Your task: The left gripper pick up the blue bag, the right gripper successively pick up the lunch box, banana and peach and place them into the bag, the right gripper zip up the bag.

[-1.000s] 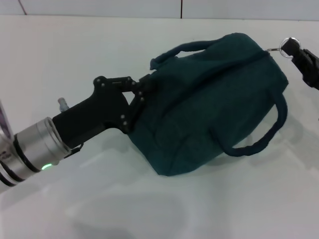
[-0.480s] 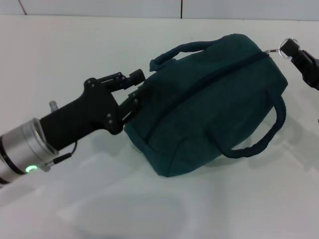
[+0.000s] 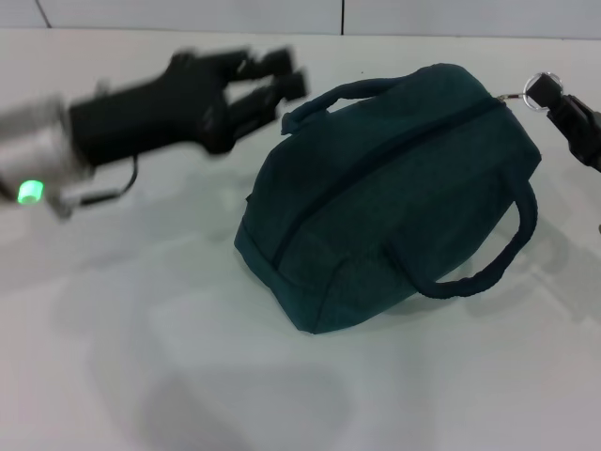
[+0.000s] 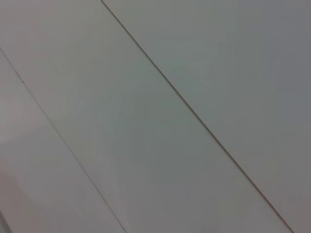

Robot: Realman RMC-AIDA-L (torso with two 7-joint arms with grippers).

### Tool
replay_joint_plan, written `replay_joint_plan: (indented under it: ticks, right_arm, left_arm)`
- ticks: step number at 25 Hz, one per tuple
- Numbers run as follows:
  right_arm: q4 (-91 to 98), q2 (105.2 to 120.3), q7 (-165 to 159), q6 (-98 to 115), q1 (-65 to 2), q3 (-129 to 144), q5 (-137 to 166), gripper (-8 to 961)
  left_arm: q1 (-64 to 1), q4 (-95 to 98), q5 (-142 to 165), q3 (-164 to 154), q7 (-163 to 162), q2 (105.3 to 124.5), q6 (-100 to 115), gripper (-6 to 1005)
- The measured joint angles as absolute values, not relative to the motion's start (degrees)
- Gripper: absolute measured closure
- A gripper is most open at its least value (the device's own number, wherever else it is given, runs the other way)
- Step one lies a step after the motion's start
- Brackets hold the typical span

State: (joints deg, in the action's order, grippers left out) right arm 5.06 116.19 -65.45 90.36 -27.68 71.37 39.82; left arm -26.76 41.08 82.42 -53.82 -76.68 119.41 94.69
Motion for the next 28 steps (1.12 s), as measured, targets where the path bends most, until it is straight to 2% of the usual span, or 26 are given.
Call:
replay_joint_plan:
  ticks: [7,13,19,28]
  right_arm:
    - [5.09,116.19,-65.42,90.36,-27.68,71.37,39.82,892]
    - [5.18,116.19,-65.40,90.14,-28.15,71.36,39.71,891]
    - [5.18,116.19,-65.34,89.97,-28.30,71.36,39.76,889]
    - [5.19,116.19,-64.95,89.89,-28.30,71.36,39.74,888]
  left_arm:
    - [-39.54,51.03,100.03,-59.83,-98.90,119.37,79.92,700]
    - [-50.89,50.62,115.17,-60.55,-110.76,119.11,78.66,700]
    - [-55.32,49.92,118.86,-61.22,-115.36,119.34,79.20,702]
    - [-58.50,49.10,119.35,-62.36,-121.32,119.12,81.47,705]
